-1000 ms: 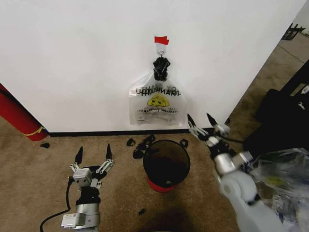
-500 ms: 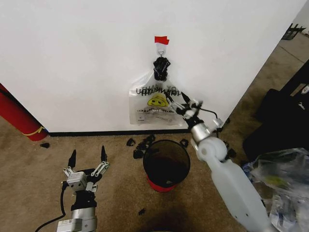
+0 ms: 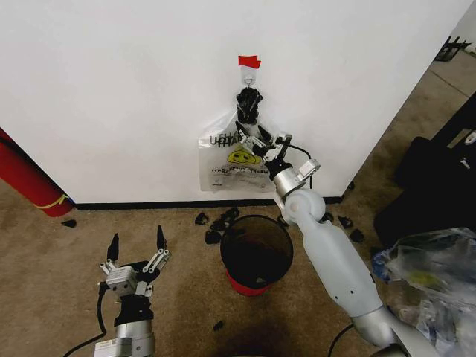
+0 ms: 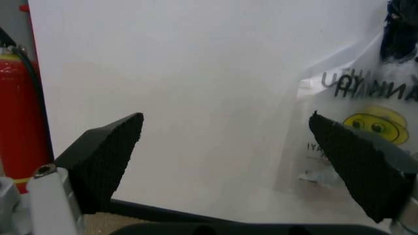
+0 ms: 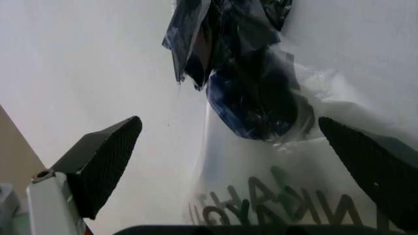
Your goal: Pick up the garbage bag from the wall and place it over the trash bin.
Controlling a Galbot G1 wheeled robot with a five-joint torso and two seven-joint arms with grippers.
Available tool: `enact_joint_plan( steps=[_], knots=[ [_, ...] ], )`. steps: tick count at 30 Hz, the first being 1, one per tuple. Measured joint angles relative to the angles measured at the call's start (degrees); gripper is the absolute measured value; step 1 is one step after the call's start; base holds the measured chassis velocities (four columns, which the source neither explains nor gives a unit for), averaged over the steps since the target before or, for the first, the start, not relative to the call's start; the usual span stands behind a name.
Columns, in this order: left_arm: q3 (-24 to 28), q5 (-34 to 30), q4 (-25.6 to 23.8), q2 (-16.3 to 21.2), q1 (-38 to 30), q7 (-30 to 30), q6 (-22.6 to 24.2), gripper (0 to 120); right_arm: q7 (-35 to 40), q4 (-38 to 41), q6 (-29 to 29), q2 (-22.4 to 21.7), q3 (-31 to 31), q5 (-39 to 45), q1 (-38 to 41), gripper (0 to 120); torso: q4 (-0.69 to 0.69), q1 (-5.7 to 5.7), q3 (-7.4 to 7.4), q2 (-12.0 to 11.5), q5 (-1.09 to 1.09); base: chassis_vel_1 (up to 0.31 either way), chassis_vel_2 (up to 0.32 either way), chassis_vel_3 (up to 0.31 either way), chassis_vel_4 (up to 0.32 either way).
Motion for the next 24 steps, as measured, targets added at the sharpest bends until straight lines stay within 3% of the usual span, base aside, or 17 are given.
enact_joint_plan(
  steps=[11, 16, 24],
  knots=[
    [-0.09, -0.01, -0.94, 0.22, 0.59, -0.03, -0.03, 100, 0.13, -1.82, 0.06, 1.61, -0.46, 0.20, 1.82, 97, 0.00, 0.00, 0.00, 0.00, 0.00, 0.000, 0.000, 0.000, 0.000],
    [-0.14, 0.00, -1.28, 0.22, 0.69, -0.06, -0.04, 100, 0.37, -2.27, 0.17, 2.04, -0.45, 0.07, 2.20, 84, 0.00, 0.00, 0.00, 0.00, 0.00, 0.000, 0.000, 0.000, 0.000],
    [-0.08, 0.30, -2.75, 0.16, 1.15, -0.10, 0.02, 100, 0.48, -2.61, 0.20, 2.45, -0.31, -0.26, 2.71, 51, 0.00, 0.00, 0.00, 0.00, 0.01, 0.000, 0.000, 0.000, 0.000]
  ],
)
